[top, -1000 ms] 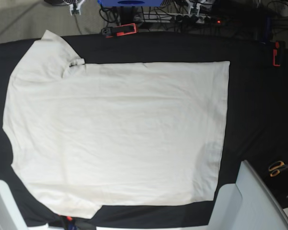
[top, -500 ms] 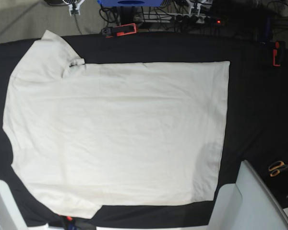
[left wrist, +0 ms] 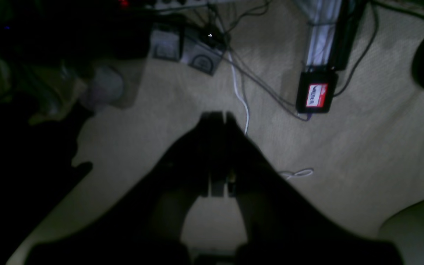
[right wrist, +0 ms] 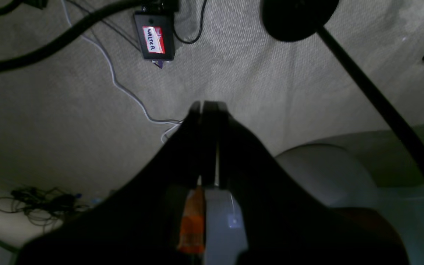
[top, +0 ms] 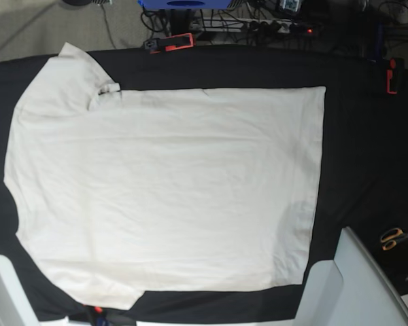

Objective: Fold the T-shirt properly

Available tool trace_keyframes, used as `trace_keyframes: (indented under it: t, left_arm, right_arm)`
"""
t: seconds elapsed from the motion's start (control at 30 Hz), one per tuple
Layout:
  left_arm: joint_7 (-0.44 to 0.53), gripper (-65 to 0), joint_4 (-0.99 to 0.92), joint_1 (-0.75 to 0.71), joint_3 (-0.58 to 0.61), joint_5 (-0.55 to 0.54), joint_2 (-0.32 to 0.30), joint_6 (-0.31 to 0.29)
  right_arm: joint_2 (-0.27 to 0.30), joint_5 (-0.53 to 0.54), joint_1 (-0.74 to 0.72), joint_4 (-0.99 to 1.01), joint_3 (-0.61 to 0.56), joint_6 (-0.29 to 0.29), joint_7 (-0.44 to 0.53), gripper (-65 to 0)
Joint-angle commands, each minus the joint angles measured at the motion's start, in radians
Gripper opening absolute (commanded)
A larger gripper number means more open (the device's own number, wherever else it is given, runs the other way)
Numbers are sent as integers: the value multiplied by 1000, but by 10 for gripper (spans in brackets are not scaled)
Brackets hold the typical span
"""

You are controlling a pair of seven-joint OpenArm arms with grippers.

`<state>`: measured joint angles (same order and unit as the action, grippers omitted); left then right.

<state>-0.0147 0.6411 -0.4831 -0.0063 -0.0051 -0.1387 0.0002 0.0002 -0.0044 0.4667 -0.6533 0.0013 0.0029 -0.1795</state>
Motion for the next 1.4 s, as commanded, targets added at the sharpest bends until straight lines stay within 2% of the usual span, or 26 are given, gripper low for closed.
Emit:
trace_keyframes:
  t: [0.0, 0.1, 0.17, 0.27, 0.4, 0.5, 0.63, 0.73, 0.77, 0.83, 0.97, 1.03, 1.1, 1.17, 1.27, 1.37]
  left_arm:
    - [9, -650, 49, -35, -2, -3, -5, 5]
    - [8, -650, 178, -107, -4, -3, -16, 5]
    - [6, -650, 273, -153, -4, -14, -25, 5]
    - [6, -650, 405, -225, -4, -114, -46, 5]
    - [12, -650, 599, -317, -4, -292, -120, 5]
    - [14, -650, 748, -352, -4, -381, -163, 5]
    - [11, -650, 977, -411, -16, -408, -197, 5]
    - [5, -650, 1078, -434, -88, -411, -184, 5]
    - [3, -650, 1086, -432, -117, -413, -172, 5]
    - [3, -650, 1081, -423, -176, -413, -157, 5]
    - [3, -650, 1083, -403, -286, -413, -114, 5]
    - [5, -650, 1086, -385, -303, -413, -112, -2]
    - [6, -650, 1080, -365, -314, -413, -117, -56]
    - [5, -650, 1080, -345, -317, -413, -115, -113]
    - [3, -650, 1078, -335, -337, -413, -111, -122]
    - [3, -650, 1078, -334, -337, -414, -111, -122]
  right_arm:
    - [14, 5, 47, -101, 4, -2, -16, -648]
    - [19, 5, 157, -385, 12, -4, -145, -648]
    - [16, 2, 215, -552, 75, -4, -254, -647]
    - [2, 2, 274, -731, 145, -4, -338, -647]
    - [-6, 4, 333, -940, 223, -1, -378, -645]
    - [-6, 4, 340, -1066, 254, 4, -384, -645]
    - [-4, 5, 309, -1235, 266, 6, -387, -644]
    - [-6, 17, 274, -1310, 266, 21, -387, -641]
    - [-6, 50, 254, -1311, 266, 53, -387, -633]
    - [-6, 149, 223, -1308, 271, 133, -387, -579]
    - [-4, 412, 160, -1298, 386, 305, -400, -365]
    - [-2, 513, 116, -1275, 466, 362, -457, -267]
    - [-2, 597, 60, -1232, 556, 420, -550, -197]
    - [-2, 650, 7, -1166, 648, 470, -621, -194]
    - [-1, 666, -70, -1043, 757, 553, -682, -242]
    - [7, 666, -122, -931, 837, 581, -716, -276]
